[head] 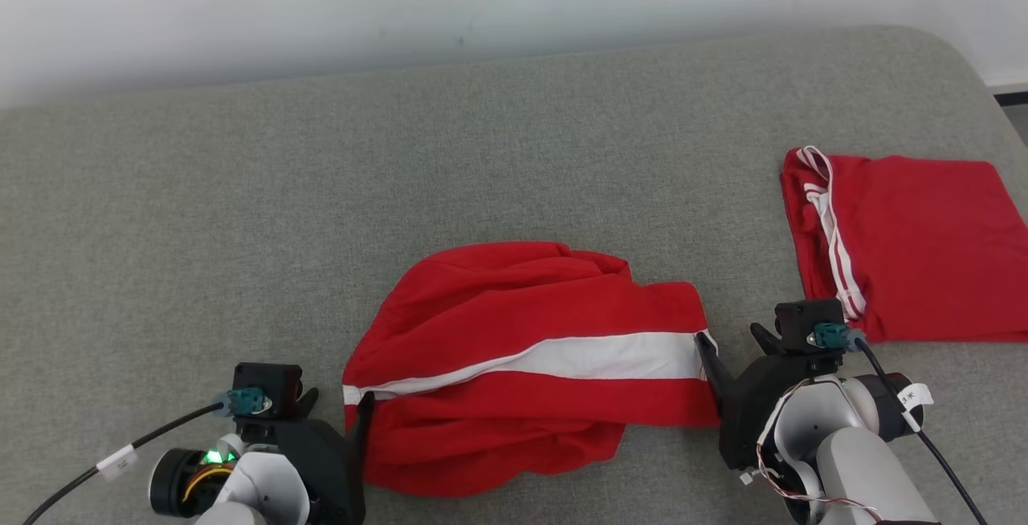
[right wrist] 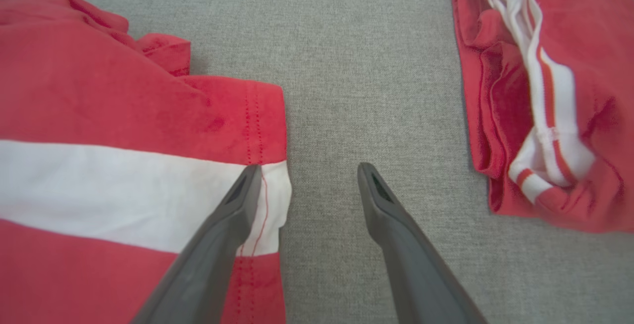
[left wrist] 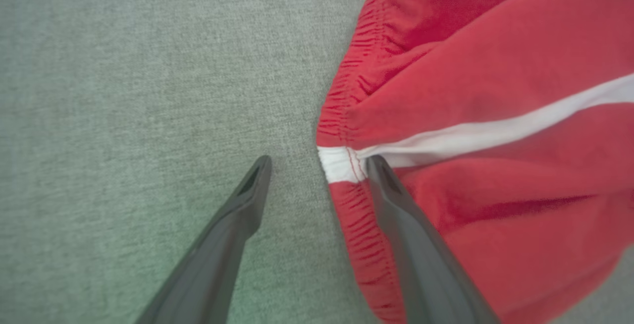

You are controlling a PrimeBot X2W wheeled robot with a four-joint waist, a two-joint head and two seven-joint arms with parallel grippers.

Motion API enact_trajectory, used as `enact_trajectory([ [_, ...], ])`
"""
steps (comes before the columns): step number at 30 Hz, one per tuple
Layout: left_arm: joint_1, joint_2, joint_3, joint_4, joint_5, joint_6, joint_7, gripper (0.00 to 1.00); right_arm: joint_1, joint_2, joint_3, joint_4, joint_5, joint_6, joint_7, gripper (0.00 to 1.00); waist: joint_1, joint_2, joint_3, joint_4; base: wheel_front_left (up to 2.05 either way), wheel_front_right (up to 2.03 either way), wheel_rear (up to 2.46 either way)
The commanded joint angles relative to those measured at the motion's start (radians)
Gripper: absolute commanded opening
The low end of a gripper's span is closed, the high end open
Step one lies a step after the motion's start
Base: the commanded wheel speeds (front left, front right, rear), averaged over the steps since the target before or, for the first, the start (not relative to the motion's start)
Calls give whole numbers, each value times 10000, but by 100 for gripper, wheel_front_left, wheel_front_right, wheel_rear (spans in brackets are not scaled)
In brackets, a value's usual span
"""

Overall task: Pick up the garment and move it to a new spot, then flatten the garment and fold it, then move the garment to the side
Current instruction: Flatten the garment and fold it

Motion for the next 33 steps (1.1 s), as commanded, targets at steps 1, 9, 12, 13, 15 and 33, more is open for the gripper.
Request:
enact_trajectory([
  [1, -10, 56, -32, -64, 37, 35, 35, 100, -100, -3, 17, 14, -5, -31, -37, 100, -2, -2, 134, -32, 0, 0, 0],
  [9, 203, 116, -398, -460, 473, 330, 256, 30, -166, -3, 179, 255, 58, -31, 175, 100, -2, -2, 395, -32, 0, 0, 0],
  [12, 300, 70, -501, -534, 466, 319, 306, 0, -201, -3, 158, 399, 10, -31, 330, 100, -2, -2, 443, -16, 0, 0, 0],
  [13, 290, 71, -513, -549, 454, 317, 315, 0, -229, -3, 152, 429, -1, -31, 341, 100, -2, -2, 459, -7, 0, 0, 0],
  [15, 253, 49, -554, -565, 413, 292, 333, 0, -284, -3, 143, 505, -68, -31, 427, 100, -2, -2, 504, 20, 0, 0, 0],
  [33, 179, 46, -570, -499, 103, 276, 96, 0, 745, 44, 1291, -31, 466, 22, 1688, 100, -2, -2, 494, -18, 0, 0, 0],
])
